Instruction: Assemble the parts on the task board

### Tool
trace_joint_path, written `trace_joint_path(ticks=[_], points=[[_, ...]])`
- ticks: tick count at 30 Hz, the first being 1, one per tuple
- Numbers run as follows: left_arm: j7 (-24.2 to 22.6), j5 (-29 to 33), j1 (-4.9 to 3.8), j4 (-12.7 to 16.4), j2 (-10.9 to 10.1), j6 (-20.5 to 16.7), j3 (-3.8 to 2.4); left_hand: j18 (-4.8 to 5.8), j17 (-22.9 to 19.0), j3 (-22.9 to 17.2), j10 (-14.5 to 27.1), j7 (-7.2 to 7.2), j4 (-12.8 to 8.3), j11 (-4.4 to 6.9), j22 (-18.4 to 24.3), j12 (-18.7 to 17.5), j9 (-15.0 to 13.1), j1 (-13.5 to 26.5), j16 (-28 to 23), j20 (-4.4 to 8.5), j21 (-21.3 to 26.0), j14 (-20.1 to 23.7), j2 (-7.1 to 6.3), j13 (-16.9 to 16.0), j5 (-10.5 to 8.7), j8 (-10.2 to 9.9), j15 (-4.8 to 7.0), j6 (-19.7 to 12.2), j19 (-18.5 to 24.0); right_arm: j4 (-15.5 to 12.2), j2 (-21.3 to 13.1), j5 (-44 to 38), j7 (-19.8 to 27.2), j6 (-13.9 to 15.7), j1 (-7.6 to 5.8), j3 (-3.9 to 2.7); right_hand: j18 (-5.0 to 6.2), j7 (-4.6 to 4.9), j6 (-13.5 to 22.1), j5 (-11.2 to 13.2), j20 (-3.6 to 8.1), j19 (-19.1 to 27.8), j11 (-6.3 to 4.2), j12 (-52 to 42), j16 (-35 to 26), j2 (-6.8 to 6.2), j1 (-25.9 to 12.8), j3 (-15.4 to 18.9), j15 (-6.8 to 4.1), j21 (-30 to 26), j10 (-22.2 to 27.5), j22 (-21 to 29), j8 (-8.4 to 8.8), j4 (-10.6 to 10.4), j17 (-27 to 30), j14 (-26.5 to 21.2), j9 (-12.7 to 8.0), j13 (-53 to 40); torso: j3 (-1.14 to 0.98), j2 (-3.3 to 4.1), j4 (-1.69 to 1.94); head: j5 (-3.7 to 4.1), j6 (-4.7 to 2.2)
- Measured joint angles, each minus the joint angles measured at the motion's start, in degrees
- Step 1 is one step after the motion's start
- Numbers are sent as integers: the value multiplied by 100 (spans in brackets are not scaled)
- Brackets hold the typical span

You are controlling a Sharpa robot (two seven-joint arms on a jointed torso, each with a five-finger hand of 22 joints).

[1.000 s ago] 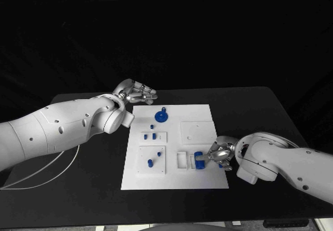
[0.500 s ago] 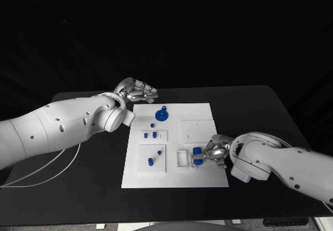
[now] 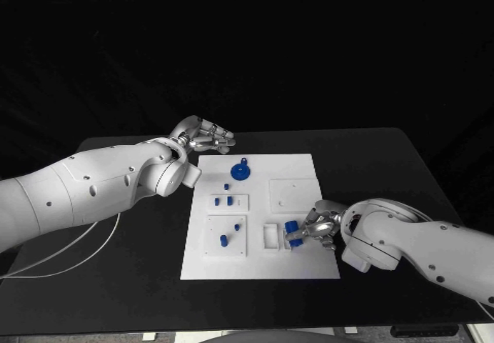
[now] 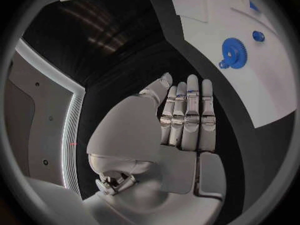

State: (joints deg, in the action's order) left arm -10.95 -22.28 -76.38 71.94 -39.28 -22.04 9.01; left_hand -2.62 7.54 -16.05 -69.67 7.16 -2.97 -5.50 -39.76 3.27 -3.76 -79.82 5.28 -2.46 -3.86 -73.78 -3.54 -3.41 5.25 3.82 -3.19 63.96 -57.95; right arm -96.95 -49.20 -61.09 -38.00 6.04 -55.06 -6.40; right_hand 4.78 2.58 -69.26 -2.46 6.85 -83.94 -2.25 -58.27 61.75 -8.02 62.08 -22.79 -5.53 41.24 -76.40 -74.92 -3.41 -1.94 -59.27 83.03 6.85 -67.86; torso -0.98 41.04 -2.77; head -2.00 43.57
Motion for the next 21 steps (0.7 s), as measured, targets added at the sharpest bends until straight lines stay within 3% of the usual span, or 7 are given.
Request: trace_joint_path(ticks=[5, 8, 9, 10, 21], points=[[6, 0, 0, 2, -4, 1, 0, 0, 0, 0, 0, 0, 0, 0, 0, 0, 0, 0, 0, 0, 0, 0, 0, 0, 25, 0, 0, 0, 0, -67, -45, 78, 0, 137, 12, 17, 0, -31, -40, -44, 0, 0, -12, -30, -13, 163, -163, 99, 0, 0, -30, 0, 16, 99, 30, 0, -54, -6, 0, 2, 1, -19, -3], [9, 0, 0, 2, -9, 2, 0, 0, 0, 0, 0, 0, 0, 0, 0, 0, 0, 0, 0, 0, 0, 0, 0, 0, 25, 0, 0, 0, 0, -141, -96, 129, -8, 224, 23, 26, -86, -34, -83, -44, 0, 0, -21, -30, -13, 171, -171, 109, 0, 0, -39, 0, 5, 126, 32, 0, -84, -12, -2, 2, 2, -29, -2], [10, 0, 0, 2, -10, 2, 0, 0, 0, 0, 0, 0, 0, 0, 0, 0, 0, 0, 0, 0, 0, 0, 0, 0, 25, 0, 0, 0, 0, -176, -115, 145, -13, 246, 25, 26, -86, -34, -83, -44, 0, 0, -21, -30, -13, 196, -196, -67, 1, 0, -38, 0, 7, 305, 32, -1, -86, -12, -3, 2, 2, -32, 1], [11, 0, 0, 2, -11, 2, 1, 0, 0, 0, 0, 0, 0, 0, 0, 0, 0, 0, 0, 0, 0, 0, 0, 0, 25, 0, 0, 0, 0, -216, -135, 159, -19, 267, 25, 26, -86, -35, -83, -44, 0, 0, -23, -30, -13, 197, -197, -89, 3, 0, -35, 1, 17, 339, 32, -4, -95, -12, -2, 2, 2, -36, 3], [21, 0, 0, 1, -11, 5, 1, 0, -1, 0, 0, 0, 0, 0, -1, 0, 0, 0, 0, 0, 0, 0, 0, 0, 24, 0, 0, 0, 0, -469, -192, 326, -82, 364, -43, -4, -86, -42, -130, -43, 0, 0, -21, -30, 11, 211, -211, -88, 4, 23, -33, 1, 15, 371, 22, -4, -92, -11, 4, 5, -5, -68, 21]])
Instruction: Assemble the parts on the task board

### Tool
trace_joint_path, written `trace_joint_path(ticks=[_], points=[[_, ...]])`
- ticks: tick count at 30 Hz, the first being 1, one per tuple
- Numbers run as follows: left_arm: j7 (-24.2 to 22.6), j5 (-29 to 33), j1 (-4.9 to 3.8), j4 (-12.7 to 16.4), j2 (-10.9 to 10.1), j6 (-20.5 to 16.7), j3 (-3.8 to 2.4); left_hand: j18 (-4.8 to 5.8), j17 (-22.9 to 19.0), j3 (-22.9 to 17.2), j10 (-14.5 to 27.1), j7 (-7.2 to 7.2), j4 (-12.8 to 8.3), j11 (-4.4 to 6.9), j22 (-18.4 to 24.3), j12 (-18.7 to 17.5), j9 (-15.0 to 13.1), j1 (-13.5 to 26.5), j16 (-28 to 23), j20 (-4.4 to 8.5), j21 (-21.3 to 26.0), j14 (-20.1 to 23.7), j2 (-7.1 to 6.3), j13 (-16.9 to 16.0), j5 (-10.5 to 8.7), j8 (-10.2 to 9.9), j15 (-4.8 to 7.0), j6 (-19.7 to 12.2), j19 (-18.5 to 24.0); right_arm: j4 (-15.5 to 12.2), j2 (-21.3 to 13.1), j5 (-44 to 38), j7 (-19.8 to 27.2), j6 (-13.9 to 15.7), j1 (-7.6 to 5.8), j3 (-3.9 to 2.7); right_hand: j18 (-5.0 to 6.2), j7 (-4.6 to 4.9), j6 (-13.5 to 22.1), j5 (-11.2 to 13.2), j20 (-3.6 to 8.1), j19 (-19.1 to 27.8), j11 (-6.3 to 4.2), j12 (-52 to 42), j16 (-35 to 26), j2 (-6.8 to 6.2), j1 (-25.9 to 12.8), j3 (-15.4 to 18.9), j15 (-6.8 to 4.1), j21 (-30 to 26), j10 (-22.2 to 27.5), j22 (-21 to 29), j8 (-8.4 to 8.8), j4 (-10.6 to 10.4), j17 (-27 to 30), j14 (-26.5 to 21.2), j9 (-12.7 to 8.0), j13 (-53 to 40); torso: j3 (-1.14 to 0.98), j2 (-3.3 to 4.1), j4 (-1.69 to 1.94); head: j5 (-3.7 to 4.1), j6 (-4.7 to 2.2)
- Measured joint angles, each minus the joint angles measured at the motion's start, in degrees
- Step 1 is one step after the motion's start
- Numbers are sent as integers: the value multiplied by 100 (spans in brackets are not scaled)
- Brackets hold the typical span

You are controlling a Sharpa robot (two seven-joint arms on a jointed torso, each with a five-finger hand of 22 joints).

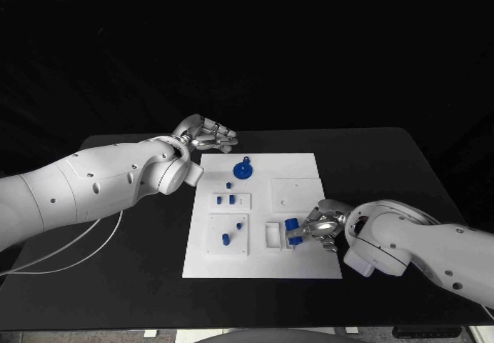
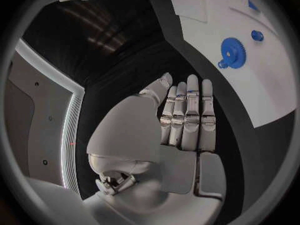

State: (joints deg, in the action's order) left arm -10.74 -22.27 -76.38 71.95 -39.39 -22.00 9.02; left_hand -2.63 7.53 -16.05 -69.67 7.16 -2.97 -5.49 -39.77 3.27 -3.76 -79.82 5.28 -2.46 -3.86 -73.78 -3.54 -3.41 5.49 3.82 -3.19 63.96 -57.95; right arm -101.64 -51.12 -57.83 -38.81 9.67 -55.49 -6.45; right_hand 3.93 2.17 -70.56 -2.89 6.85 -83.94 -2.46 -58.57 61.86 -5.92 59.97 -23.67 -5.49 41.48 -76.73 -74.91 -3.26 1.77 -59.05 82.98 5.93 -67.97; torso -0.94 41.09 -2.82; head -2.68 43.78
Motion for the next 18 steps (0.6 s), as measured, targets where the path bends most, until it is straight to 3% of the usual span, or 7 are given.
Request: trace_joint_path(ticks=[10, 18], points=[[8, 0, -1, 3, -1, 2, 0, 0, 0, 0, 0, 0, 0, 0, 0, 0, 0, 0, 0, 0, 0, 0, 0, 0, 0, 0, 0, 0, 0, 40, 163, 75, -47, -27, -8, 3, 0, 1, 1, 1, 0, 0, 7, 1, 0, 0, 1, 27, 0, 0, 4, 0, -1, -25, 1, 0, 1, 16, -8, 1, 1, -30, 16], [14, 0, -2, 7, 4, 5, 0, 0, 0, 0, 0, 0, 0, 0, -1, 0, 0, 0, 0, 0, 0, 0, 0, 0, -1, 0, 0, 0, 0, 218, 365, 89, -73, -98, -17, 118, 0, 2, 2, 2, 0, 0, -1, 2, 0, -1, 1, 108, 1, -1, -5, 0, -39, -89, 24, 0, 36, 35, -8, 4, 6, -54, 30]])
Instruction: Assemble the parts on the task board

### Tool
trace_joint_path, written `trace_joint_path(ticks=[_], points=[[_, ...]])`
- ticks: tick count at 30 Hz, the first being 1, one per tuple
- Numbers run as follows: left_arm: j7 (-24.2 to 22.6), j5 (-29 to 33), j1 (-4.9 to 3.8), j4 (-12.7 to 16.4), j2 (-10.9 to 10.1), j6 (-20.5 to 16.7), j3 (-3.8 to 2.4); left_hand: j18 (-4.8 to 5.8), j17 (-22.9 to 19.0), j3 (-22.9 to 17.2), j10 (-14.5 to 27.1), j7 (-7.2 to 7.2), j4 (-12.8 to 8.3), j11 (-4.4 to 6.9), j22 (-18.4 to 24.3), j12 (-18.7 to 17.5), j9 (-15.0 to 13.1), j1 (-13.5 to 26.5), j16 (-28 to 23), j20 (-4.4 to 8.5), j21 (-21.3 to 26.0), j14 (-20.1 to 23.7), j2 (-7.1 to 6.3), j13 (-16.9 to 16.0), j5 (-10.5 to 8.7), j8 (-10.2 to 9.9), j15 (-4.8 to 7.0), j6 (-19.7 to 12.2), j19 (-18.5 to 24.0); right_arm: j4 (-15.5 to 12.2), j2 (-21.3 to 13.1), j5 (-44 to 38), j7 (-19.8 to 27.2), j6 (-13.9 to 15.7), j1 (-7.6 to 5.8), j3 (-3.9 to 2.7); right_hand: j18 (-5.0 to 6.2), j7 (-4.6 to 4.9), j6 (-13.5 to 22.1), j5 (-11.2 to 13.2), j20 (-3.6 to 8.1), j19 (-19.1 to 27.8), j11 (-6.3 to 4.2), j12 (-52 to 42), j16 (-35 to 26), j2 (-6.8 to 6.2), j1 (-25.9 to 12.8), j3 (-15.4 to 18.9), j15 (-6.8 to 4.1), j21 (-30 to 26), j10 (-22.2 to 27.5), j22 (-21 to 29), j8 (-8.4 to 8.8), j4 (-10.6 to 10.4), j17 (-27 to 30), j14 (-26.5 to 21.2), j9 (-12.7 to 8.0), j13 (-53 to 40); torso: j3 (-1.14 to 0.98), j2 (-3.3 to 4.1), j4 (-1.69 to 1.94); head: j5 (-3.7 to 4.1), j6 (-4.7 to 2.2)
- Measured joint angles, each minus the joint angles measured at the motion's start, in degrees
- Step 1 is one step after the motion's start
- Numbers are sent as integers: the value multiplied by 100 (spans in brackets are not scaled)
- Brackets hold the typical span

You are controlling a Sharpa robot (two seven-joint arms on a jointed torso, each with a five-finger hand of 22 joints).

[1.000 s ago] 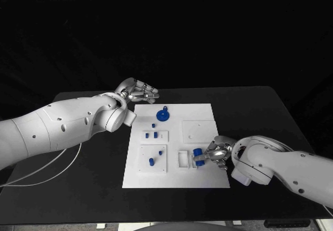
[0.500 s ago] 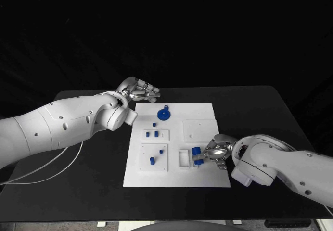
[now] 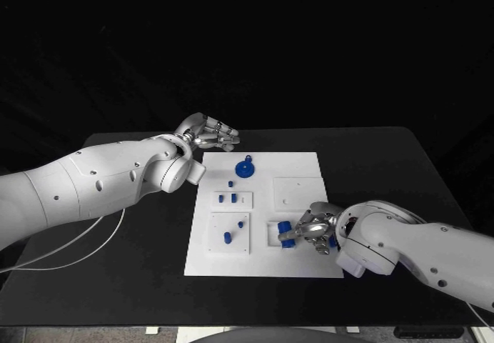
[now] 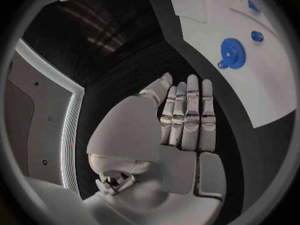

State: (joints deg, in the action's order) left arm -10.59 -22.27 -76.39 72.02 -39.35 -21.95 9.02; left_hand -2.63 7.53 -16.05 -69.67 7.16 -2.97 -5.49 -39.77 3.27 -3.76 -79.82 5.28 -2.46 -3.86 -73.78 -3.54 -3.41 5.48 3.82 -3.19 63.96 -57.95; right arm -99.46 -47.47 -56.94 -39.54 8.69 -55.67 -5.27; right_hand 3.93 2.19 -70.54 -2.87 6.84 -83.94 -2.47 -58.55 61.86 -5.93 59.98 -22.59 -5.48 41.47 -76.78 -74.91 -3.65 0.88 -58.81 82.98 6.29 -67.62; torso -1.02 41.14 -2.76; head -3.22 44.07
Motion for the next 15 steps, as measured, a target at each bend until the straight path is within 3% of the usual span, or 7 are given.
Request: trace_joint_path(ticks=[15], points=[[9, 0, 1, 4, 1, 6, 0, 0, 0, 0, 0, 0, 0, 0, 0, 0, 0, 0, 0, 0, 0, 0, 0, 0, 0, 0, 0, 0, 0, 75, 117, -42, -13, -21, -23, 19, 0, 1, 1, 5, 0, 0, 2, 0, 0, -34, 30, 45, 0, 0, -2, 0, -14, -131, 0, 1, -11, 14, 3, -3, -4, -30, 5]])
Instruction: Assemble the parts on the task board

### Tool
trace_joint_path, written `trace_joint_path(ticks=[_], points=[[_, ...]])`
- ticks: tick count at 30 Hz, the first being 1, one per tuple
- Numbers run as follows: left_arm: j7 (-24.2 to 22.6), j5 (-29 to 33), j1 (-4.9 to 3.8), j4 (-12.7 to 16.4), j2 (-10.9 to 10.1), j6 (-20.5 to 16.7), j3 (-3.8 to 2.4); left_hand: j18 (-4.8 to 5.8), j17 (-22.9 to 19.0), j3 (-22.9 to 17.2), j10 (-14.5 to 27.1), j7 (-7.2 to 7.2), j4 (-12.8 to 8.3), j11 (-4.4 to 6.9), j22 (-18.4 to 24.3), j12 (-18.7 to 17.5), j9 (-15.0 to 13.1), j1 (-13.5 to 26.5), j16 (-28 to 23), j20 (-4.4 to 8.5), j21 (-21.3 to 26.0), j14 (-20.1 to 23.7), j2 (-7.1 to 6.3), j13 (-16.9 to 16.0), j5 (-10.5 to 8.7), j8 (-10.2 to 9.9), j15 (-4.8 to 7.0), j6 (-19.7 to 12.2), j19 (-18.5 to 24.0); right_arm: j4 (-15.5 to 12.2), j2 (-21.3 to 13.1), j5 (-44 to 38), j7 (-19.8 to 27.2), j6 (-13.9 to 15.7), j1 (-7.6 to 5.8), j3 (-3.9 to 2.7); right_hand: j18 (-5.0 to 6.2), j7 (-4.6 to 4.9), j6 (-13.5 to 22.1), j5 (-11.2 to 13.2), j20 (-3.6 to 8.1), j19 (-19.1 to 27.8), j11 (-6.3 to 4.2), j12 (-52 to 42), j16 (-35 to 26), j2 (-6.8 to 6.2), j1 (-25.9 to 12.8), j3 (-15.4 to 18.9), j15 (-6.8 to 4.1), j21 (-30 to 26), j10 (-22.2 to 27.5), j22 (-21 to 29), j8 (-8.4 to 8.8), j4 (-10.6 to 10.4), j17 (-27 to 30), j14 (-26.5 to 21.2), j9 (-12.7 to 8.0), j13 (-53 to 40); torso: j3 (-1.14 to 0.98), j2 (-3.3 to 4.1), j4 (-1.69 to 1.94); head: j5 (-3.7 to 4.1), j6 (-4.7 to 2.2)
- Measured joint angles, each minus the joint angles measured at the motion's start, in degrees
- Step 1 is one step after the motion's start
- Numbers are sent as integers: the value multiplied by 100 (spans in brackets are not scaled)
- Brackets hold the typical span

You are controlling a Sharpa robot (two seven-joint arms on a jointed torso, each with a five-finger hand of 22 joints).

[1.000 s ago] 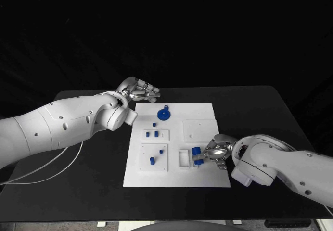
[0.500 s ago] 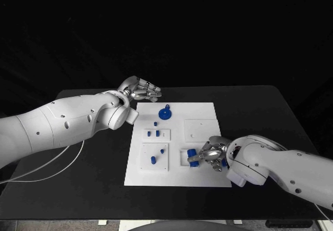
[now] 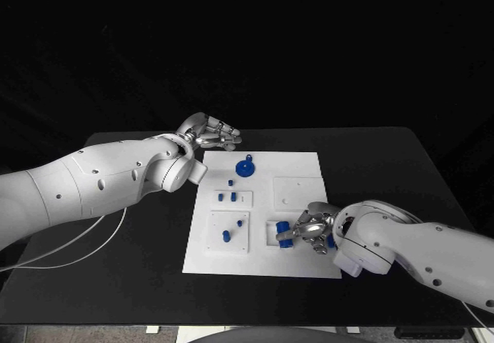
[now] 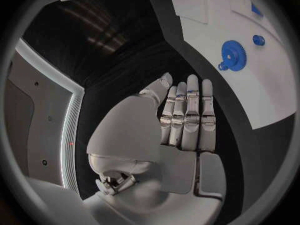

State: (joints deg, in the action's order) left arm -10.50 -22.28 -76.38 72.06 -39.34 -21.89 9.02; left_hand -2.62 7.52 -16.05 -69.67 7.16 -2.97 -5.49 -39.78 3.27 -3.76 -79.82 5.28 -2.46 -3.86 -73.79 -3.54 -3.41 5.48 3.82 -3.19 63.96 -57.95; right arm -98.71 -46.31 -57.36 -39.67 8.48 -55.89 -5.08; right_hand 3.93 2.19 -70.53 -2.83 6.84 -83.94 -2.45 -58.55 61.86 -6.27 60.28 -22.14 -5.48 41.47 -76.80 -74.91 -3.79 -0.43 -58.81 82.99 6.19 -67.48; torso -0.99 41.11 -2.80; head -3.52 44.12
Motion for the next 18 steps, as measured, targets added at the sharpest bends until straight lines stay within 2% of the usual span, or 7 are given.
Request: trace_joint_path(ticks=[7, 11, 18], points=[[4, 0, 0, 1, -1, 3, 0, 0, 0, 0, 0, 0, 0, 0, 0, 0, 0, 0, 0, 0, 0, 0, 0, 0, 0, 0, 0, 0, 0, 6, 45, -66, 2, 20, -1, 7, 0, 1, 1, 1, 0, 0, 1, 0, 0, -48, 45, 23, 0, 0, 0, 0, 3, -118, 7, 0, -11, 5, -1, 0, 2, -16, -13], [8, 0, 0, 1, -3, 5, 0, 0, 0, 0, 0, 0, 0, 0, 0, 0, 0, 0, 0, 0, 0, 0, 0, 0, 0, 0, 0, 0, 0, -9, 56, -123, 8, 46, 3, 14, 0, 4, 4, 0, 0, 0, 1, 0, 0, -138, 60, 8, 0, 0, 0, 0, 3, -210, 6, 0, -13, 5, -3, 1, 4, -29, -15], [15, 0, 0, 1, -7, 10, 0, 0, 0, 0, 0, 0, 0, 0, 0, 0, 0, 0, 0, 0, 0, 0, 0, 0, 0, 0, 0, 0, 0, -58, 53, -228, 15, 129, 14, 26, 1, -12, -12, 1, 0, 0, 1, 0, 0, -138, 60, 16, 0, 0, 1, 0, 34, -220, -3, 0, -31, 5, -7, 3, 1, -48, -18]])
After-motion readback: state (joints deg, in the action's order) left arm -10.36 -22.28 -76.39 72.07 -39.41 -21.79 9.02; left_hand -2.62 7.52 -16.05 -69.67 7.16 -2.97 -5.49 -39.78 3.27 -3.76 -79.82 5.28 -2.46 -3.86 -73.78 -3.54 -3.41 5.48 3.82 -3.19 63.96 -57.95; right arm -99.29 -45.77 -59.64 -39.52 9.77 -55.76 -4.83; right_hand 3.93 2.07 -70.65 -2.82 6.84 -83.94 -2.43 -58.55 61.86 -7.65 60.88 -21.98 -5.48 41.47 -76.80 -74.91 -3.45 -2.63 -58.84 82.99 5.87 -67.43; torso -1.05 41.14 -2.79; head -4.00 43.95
